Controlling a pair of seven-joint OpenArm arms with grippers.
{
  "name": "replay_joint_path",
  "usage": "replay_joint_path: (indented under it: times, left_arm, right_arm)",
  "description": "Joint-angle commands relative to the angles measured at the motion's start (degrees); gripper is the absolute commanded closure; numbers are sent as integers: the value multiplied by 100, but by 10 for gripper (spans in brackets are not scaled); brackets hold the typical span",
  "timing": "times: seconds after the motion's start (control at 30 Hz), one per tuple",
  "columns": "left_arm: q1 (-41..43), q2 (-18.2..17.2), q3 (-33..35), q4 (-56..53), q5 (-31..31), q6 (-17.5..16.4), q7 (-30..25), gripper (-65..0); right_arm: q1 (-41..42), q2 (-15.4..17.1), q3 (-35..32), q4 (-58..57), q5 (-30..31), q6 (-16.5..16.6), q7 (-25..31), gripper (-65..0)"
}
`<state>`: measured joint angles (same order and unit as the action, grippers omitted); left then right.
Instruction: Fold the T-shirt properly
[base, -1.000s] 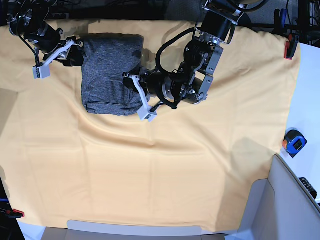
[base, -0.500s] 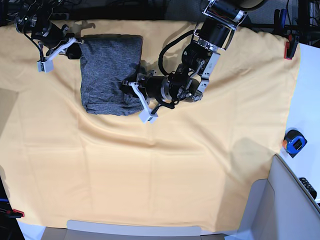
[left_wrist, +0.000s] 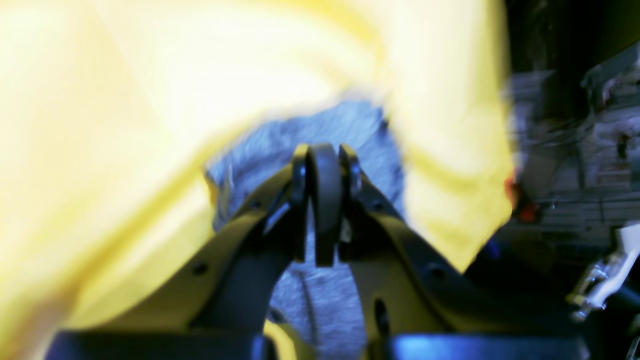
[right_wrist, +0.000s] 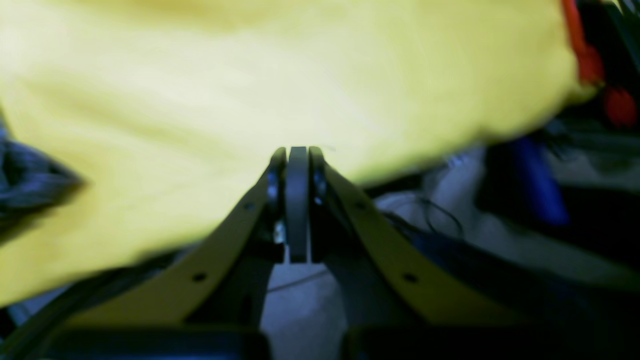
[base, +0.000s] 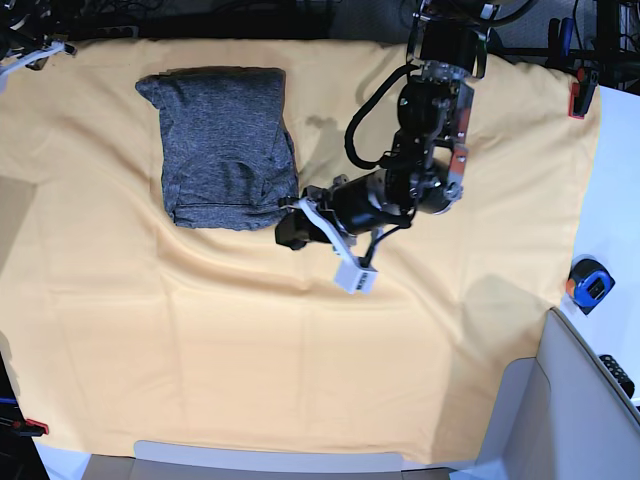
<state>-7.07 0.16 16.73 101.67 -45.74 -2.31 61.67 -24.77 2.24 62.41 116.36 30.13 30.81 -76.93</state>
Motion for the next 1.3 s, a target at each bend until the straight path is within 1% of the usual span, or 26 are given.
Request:
replay_joint_path:
  times: [0.0, 0.03, 0.1, 0.13, 0.2, 0.27, 0.33, 0.37, 0.43, 0.5, 0.53, 0.6, 0.7, 0.77, 0.83, 0.9, 0.97, 1.03, 1.07, 1.13, 1.2, 1.27]
  left_arm:
    - [70, 14, -174, 466, -73, -20, -53, 0]
    - [263, -56, -368, 774, -55, -20, -61, 0]
    - [747, -399, -930, 1275, -73, -11, -61, 0]
    - [1160, -469, -1256, 1504, -73, -11, -61, 0]
    - [1986, -487, -2012, 1776, -81, -11, -70, 0]
    - [2742, -460, -2732, 1776, -117, -11, -246, 0]
    - [3516, -302, -3383, 1759, -169, -11, -606, 0]
    - [3885, -153, -3620, 1759, -169, -11, -809, 0]
    - [4500, 269, -4025, 1759, -169, -11, -1248, 0]
    - [4861, 691, -4271, 1723, -169, -11, -1512, 0]
    - [4984, 884, -4368, 1671, -169, -11, -1530, 0]
    - [5125, 884, -4420, 1530, -169, -11, -1468, 0]
    - [5177, 884, -4403, 871, -213, -11, -1327, 0]
    - [5186, 884, -4412, 246, -240, -11, -1415, 0]
    - [5160, 884, -4412, -518, -240, -11, -1644, 0]
    - [5098, 884, -4376, -1310, -240, -11, -1960, 0]
    - [4764, 884, -4368, -2118, -213, -11, -2303, 0]
    - [4351, 884, -4376, -3138, -196, -11, -2699, 0]
    - [4131, 884, -4359, -3683, -99, -11, -2927, 0]
    - [3577, 718, -4341, -4738, 253, -11, -3402, 0]
    - [3068, 542, -4341, -5758, 701, -11, -3877, 0]
    - [2689, 419, -4306, -6496, 1158, -11, -4299, 0]
  right_arm:
    - [-138, 79, 58, 88, 60, 18, 31, 0]
    - [-191, 79, 31, 88, 60, 18, 31, 0]
    - [-384, 79, -13, 88, 42, 18, 31, 0]
    - [-516, 79, -109, 79, 33, 18, 31, 0]
    - [-806, 123, -417, 70, 7, 18, 31, 0]
    - [-1114, 308, -786, 35, 7, 9, 31, 0]
    - [-1334, 405, -1164, -88, -99, -8, 31, 0]
    - [-1386, 413, -1305, -176, -204, -8, 31, 0]
    - [-1421, 396, -1542, -484, -565, -17, 31, 0]
    - [-1395, 361, -1745, -932, -969, -17, 31, 0]
    - [-1377, 352, -1850, -1205, -1101, -17, 31, 0]
    - [-1246, 264, -1999, -1829, -1347, -17, 31, 0]
    - [-1035, 88, -2008, -2787, -1699, -26, 31, 0]
    - [-868, 9, -2008, -3490, -1875, -26, 31, 0]
    - [-621, -17, -2008, -4299, -1998, -26, 128, 0]
    - [-393, -9, -2017, -5055, -2147, -26, 435, 0]
    - [-129, 0, -2017, -5767, -2332, -26, 831, 0]
    - [187, -17, -2026, -6462, -2604, -26, 1385, 0]
    - [354, -35, -2026, -6778, -2727, -26, 1728, 0]
    - [609, -53, -2035, -7385, -2982, -26, 2475, 0]
    - [899, -132, -2043, -8009, -3501, -26, 3389, 0]
    - [1137, -193, -2219, -8537, -4116, -26, 4251, 0]
